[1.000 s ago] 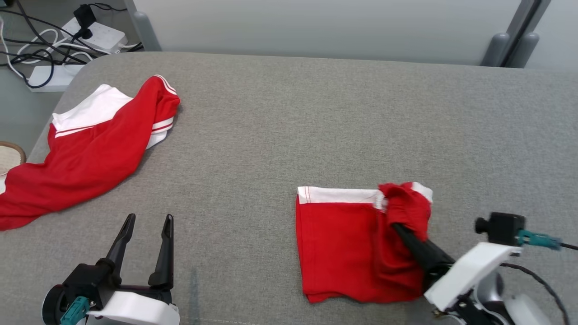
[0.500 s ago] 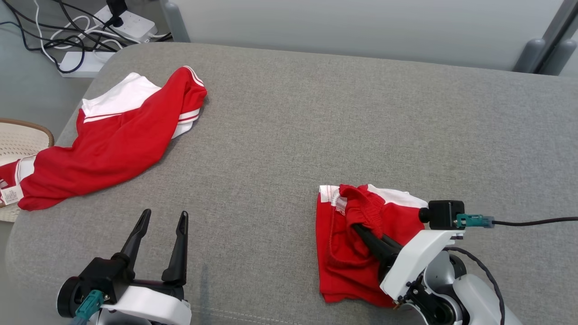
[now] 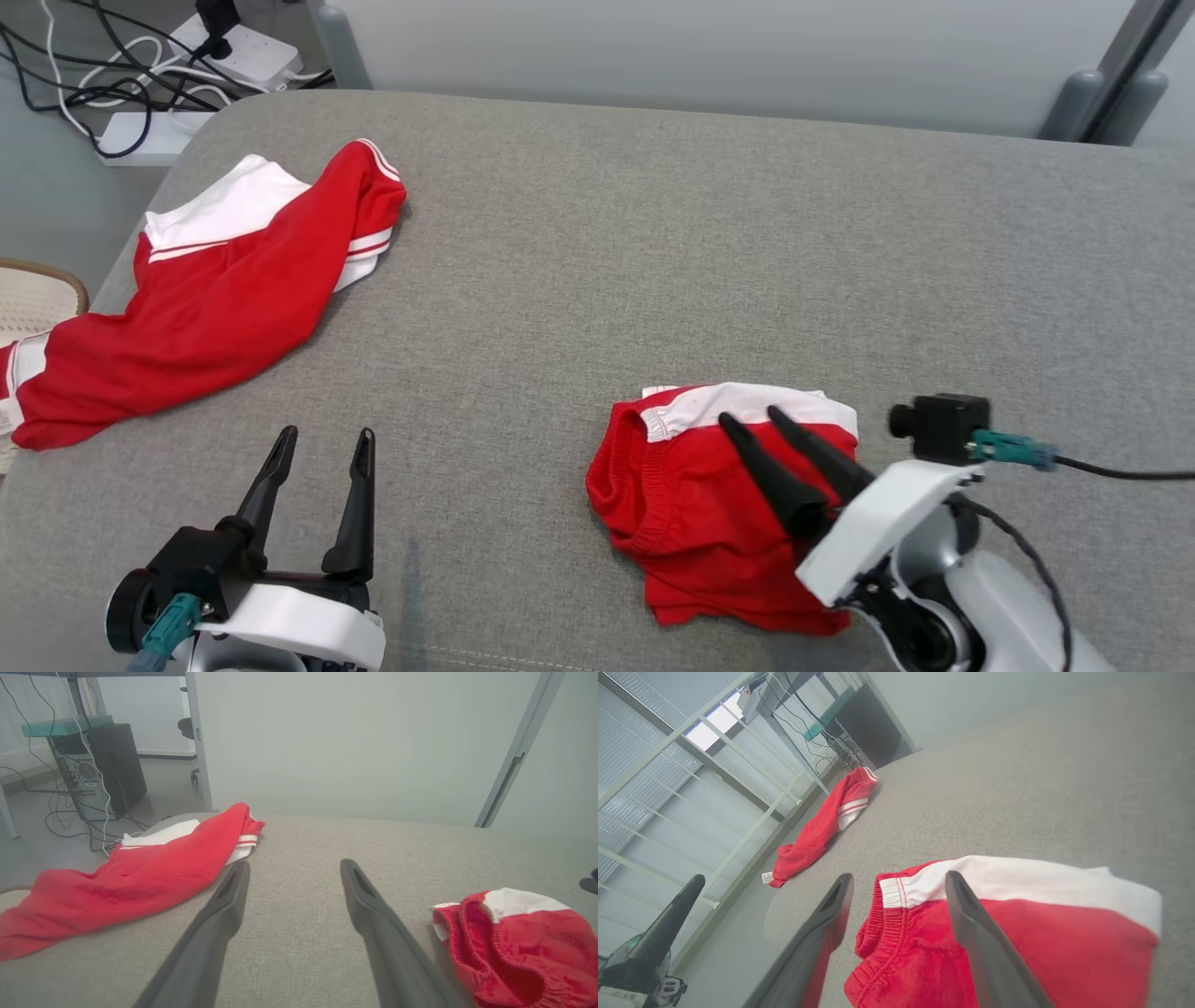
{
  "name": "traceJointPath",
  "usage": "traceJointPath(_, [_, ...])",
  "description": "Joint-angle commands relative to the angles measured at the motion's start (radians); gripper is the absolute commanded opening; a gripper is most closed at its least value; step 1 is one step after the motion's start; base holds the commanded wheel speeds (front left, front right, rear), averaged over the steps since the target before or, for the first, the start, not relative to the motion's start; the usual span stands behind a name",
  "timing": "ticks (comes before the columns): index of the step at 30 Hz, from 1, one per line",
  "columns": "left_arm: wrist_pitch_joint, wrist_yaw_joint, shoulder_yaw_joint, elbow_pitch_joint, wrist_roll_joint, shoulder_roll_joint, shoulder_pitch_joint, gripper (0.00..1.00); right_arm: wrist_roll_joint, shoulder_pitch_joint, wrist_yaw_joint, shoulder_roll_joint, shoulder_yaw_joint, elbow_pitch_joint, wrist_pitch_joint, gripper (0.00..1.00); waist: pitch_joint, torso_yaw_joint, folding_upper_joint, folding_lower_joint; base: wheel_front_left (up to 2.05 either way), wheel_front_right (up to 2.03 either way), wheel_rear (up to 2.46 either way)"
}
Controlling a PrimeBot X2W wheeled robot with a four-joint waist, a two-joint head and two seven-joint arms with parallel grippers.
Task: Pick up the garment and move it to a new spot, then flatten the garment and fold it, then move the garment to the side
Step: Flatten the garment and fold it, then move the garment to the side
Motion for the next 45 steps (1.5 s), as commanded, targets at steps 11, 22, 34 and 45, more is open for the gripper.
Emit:
traceJointPath(11, [-0.01, -0.006, 0.076, -0.019, 0.014, 0.03, -0.021, 1.0, -0.272, 0.151, 0.002, -0.106, -0.176, -0.059, -0.18, 1.0, -0.018, -0.054, -0.0001, 0.0, 0.0, 0.0, 0.0])
traceJointPath(22, [-0.005, -0.004, 0.072, -0.027, 0.015, 0.039, -0.024, 1.0, -0.38, 0.203, 0.002, -0.046, -0.223, 0.013, -0.192, 1.0, -0.011, -0.067, -0.0001, 0.0, 0.0, 0.0, 0.0])
traceJointPath(34, [0.012, 0.002, 0.056, -0.036, 0.013, 0.042, -0.021, 1.0, -0.327, 0.123, 0.002, -0.004, -0.111, 0.146, -0.178, 1.0, -0.01, -0.037, -0.0001, 0.0, 0.0, 0.0, 0.0])
traceJointPath(45, [0.017, 0.001, 0.04, -0.039, 0.01, 0.041, -0.027, 1.0, -0.244, 0.013, 0.002, 0.021, -0.02, 0.323, -0.176, 0.35, -0.008, -0.01, -0.0001, 0.0, 0.0, 0.0, 0.0])
